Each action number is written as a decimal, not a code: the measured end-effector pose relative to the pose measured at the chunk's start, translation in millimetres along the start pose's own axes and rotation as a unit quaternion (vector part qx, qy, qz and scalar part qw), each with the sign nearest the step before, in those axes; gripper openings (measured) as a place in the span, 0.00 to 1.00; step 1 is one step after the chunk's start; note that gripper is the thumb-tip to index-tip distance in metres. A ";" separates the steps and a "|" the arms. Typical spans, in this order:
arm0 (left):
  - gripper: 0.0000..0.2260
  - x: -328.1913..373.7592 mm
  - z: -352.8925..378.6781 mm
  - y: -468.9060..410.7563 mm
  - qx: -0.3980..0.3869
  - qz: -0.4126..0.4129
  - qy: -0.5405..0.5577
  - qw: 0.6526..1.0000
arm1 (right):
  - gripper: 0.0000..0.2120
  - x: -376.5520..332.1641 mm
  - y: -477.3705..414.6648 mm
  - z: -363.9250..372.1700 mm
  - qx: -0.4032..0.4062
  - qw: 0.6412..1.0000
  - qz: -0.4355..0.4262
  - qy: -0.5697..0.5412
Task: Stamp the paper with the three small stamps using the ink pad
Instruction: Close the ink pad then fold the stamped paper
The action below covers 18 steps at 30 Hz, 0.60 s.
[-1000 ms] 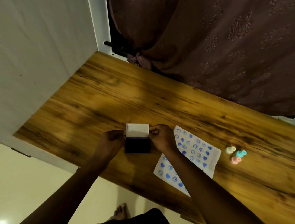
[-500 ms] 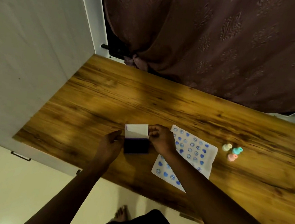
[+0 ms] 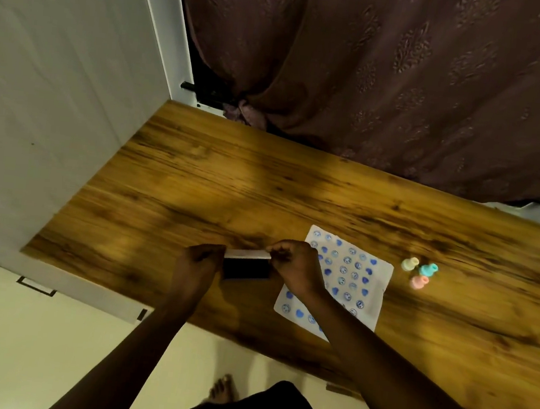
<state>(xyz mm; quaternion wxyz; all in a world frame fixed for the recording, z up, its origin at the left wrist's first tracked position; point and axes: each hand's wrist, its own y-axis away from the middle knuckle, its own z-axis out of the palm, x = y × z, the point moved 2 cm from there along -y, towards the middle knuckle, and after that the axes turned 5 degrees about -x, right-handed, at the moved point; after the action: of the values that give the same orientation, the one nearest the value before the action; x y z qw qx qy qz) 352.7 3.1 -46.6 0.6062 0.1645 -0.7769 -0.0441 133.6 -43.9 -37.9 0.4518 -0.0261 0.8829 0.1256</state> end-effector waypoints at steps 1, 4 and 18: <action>0.18 0.3 -0.1 1.1 0.001 0.009 -0.010 1.000 | 0.10 0.1 1.7 0.4 -0.002 1.000 0.001 -0.004; 0.18 -1.1 -0.7 3.0 0.006 0.040 -0.050 0.998 | 0.10 0.8 6.7 1.9 -0.008 1.000 0.000 -0.010; 0.12 -0.2 7.6 10.6 -0.047 0.047 -0.186 0.980 | 0.12 -7.2 17.7 8.8 -0.014 0.997 0.020 0.073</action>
<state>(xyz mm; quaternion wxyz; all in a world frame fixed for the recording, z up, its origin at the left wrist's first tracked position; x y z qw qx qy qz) 343.3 12.2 -46.0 0.4590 0.0882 -0.8802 -0.0817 141.9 -25.1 -33.6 0.3835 -0.0244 0.9118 0.1448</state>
